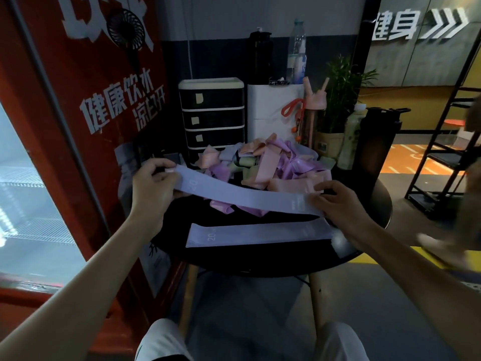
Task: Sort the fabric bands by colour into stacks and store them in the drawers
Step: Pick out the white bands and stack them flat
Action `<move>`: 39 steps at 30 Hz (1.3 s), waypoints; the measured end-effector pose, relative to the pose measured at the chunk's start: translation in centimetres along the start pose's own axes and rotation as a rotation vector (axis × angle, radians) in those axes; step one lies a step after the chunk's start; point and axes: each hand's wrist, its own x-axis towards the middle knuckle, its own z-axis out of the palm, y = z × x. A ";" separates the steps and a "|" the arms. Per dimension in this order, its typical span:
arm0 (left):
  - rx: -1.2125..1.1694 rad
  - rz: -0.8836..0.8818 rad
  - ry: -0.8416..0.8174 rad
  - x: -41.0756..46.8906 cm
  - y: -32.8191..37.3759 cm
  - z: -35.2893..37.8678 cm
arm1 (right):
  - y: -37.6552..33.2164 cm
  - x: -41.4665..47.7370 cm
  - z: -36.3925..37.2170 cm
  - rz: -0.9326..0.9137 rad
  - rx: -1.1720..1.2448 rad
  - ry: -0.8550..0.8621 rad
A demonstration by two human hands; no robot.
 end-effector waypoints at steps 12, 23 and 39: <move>0.448 0.230 -0.185 -2.7 -7.5 -1.4 | 4.6 -0.9 0.1 -0.139 -0.295 0.142; 0.501 0.295 -0.187 -3.8 -9.7 -1.3 | 4.9 -1.3 0.5 -0.175 -0.418 0.146; 0.668 0.320 -0.634 -1.7 -10.8 -3.5 | 6.2 -0.6 0.5 -0.171 -0.855 0.003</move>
